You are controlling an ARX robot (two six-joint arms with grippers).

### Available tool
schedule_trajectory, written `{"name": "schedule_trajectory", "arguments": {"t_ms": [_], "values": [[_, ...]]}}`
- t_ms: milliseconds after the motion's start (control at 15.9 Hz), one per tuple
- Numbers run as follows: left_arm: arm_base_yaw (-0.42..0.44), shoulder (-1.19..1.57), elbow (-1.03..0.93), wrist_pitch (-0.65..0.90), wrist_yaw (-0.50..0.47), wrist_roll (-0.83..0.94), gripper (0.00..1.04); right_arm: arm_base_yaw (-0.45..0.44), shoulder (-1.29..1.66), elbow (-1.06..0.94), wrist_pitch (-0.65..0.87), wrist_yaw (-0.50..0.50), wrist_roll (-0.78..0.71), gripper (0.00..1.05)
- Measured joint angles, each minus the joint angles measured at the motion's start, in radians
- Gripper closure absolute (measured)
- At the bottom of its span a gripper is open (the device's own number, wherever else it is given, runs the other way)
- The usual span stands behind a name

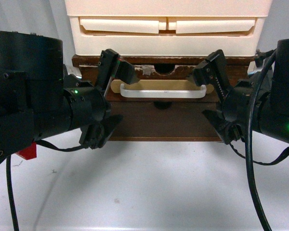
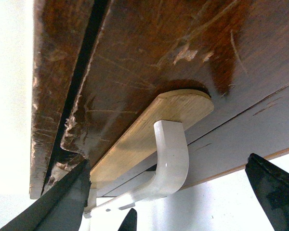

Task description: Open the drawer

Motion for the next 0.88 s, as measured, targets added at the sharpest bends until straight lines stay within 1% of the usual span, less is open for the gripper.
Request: {"name": "schedule_trajectory", "arguments": {"t_ms": [63, 126, 189, 378, 441, 504, 567, 756, 882], "values": [[0.008, 0.004, 0.011, -0.009, 0.003, 0.002, 0.07, 0.006, 0.018, 0.019, -0.007, 0.0, -0.002, 0.06], [0.015, 0.011, 0.023, -0.024, 0.003, 0.005, 0.12, 0.013, 0.029, 0.042, -0.023, 0.007, -0.004, 0.12], [0.019, 0.018, 0.034, -0.041, 0.006, 0.011, 0.22, 0.02, 0.037, 0.055, -0.031, 0.008, -0.004, 0.21], [0.026, 0.031, 0.054, -0.039, 0.016, 0.018, 0.56, 0.039, 0.058, 0.084, -0.037, 0.003, -0.006, 0.58], [0.026, 0.031, 0.057, -0.035, 0.022, 0.018, 0.65, 0.039, 0.058, 0.089, -0.036, -0.002, -0.006, 0.67], [0.028, 0.031, 0.064, -0.021, 0.032, 0.018, 0.81, 0.039, 0.059, 0.092, -0.032, -0.016, 0.067, 0.78], [0.029, 0.03, 0.063, -0.019, 0.037, -0.029, 0.89, 0.038, 0.063, 0.091, -0.024, -0.029, 0.129, 0.82], [0.026, 0.005, 0.016, 0.033, 0.035, -0.081, 0.91, 0.043, 0.051, 0.036, 0.053, -0.03, 0.201, 0.85], [-0.002, -0.092, -0.127, 0.067, 0.039, -0.103, 0.91, 0.068, -0.035, -0.144, 0.167, -0.023, 0.257, 0.87]]}}
